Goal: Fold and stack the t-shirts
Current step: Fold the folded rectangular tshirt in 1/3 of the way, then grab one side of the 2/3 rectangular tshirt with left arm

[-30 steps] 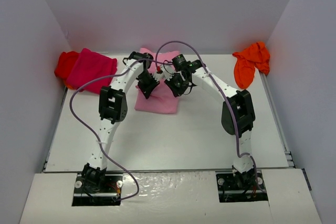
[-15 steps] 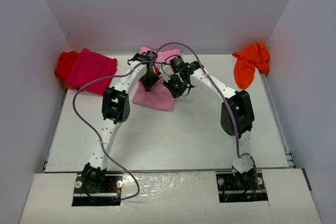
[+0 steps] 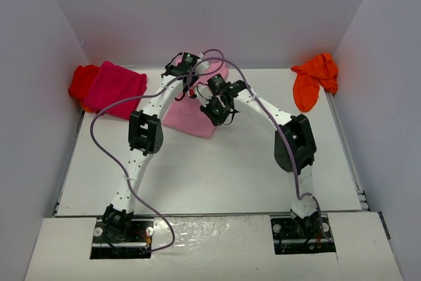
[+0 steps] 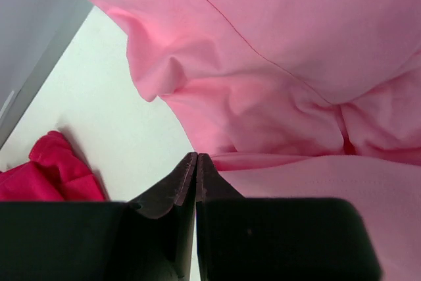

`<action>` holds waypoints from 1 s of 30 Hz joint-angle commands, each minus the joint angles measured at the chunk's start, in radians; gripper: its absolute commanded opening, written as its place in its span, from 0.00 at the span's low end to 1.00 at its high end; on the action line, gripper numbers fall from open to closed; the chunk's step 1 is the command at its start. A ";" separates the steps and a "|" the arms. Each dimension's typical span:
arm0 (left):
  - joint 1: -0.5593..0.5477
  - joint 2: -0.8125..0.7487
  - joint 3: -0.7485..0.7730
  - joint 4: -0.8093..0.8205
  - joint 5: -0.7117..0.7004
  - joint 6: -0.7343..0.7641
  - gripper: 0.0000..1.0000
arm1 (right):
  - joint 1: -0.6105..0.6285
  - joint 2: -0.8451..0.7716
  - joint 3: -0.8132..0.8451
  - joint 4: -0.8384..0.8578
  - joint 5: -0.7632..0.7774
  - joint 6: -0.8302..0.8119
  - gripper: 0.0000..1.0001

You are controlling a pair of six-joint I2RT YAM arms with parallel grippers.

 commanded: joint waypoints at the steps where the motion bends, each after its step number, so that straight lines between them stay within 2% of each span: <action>1: -0.011 -0.120 -0.039 0.083 -0.036 -0.044 0.00 | 0.028 0.008 -0.013 -0.003 0.020 -0.013 0.00; 5: 0.019 -0.224 -0.142 0.013 0.134 -0.038 0.02 | 0.013 -0.055 -0.015 0.000 0.070 -0.048 0.00; 8: 0.041 -0.295 -0.180 -0.105 0.255 -0.009 0.15 | -0.035 -0.102 0.030 -0.001 0.089 -0.058 0.00; 10: 0.040 -0.387 -0.331 -0.107 0.285 0.040 0.24 | -0.101 -0.155 0.053 0.003 0.088 -0.060 0.00; 12: 0.040 -0.451 -0.454 -0.060 0.308 0.081 0.28 | -0.150 -0.190 0.067 0.013 0.085 -0.042 0.00; 15: 0.033 -0.495 -0.610 0.054 0.238 0.106 0.34 | -0.209 -0.216 0.067 0.028 0.095 -0.022 0.00; 16: 0.032 -0.467 -0.594 0.040 0.208 0.102 0.35 | -0.220 -0.218 0.065 0.029 0.094 -0.018 0.00; 17: 0.033 -0.411 -0.535 -0.012 0.185 0.093 0.35 | -0.228 -0.225 0.057 0.028 0.094 -0.009 0.00; 19: 0.038 -0.304 -0.408 -0.120 0.186 0.091 0.27 | -0.228 -0.247 0.032 0.029 0.103 -0.002 0.00; 20: 0.037 -0.278 -0.379 -0.147 0.184 0.092 0.18 | -0.227 -0.264 0.013 0.027 0.102 0.001 0.00; 22: 0.035 -0.224 -0.348 -0.179 0.196 0.092 0.15 | -0.227 -0.289 -0.010 0.028 0.100 -0.001 0.00; 30: -0.019 -0.191 -0.443 -0.307 0.258 0.174 0.15 | -0.223 -0.324 -0.075 0.028 0.066 0.002 0.00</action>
